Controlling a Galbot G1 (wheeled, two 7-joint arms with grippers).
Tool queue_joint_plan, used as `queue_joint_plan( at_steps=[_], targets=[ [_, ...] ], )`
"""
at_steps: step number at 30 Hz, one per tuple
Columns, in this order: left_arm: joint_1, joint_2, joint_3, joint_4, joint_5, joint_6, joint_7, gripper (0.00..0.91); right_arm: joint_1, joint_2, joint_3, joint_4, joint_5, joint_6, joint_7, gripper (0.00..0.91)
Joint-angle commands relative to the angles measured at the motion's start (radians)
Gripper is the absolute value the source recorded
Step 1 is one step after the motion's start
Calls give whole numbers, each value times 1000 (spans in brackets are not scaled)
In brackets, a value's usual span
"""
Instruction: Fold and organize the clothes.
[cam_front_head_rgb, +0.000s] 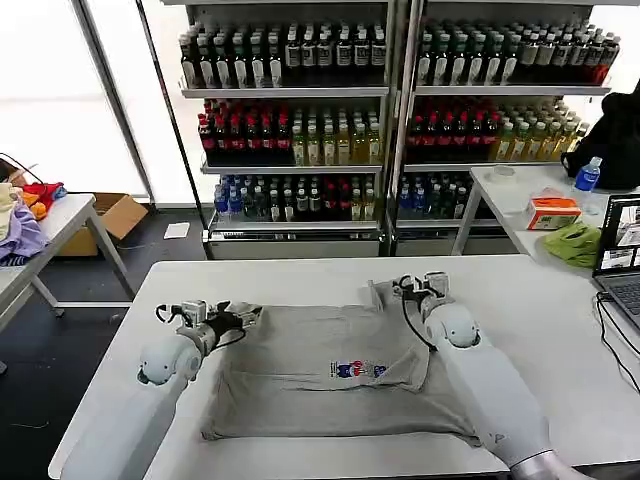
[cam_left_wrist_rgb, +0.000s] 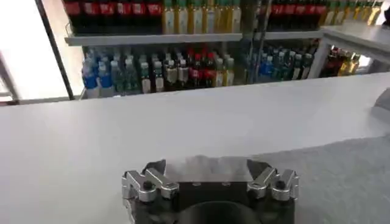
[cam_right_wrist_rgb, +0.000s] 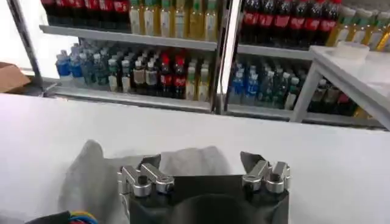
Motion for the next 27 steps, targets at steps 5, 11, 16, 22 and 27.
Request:
queue_joint_plan(
  at_steps=[5, 11, 16, 22, 27],
  targets=[
    [2, -24, 15, 37, 9, 6, -5, 0, -27, 15, 7, -12, -14, 2, 2, 0],
    [22, -25, 11, 27, 13, 17, -10, 0, -67, 14, 13, 7, -15, 7, 2, 0],
    [31, -25, 10, 15, 14, 21, -12, 0, -80, 10, 16, 21, -18, 6, 7, 0],
    [59, -26, 3, -4, 14, 23, -11, 0, -90, 0, 22, 47, -14, 4, 13, 0],
    [63, -39, -5, -5, 13, 11, -13, 0, -100, -5, 29, 63, -11, 3, 17, 0]
  ],
)
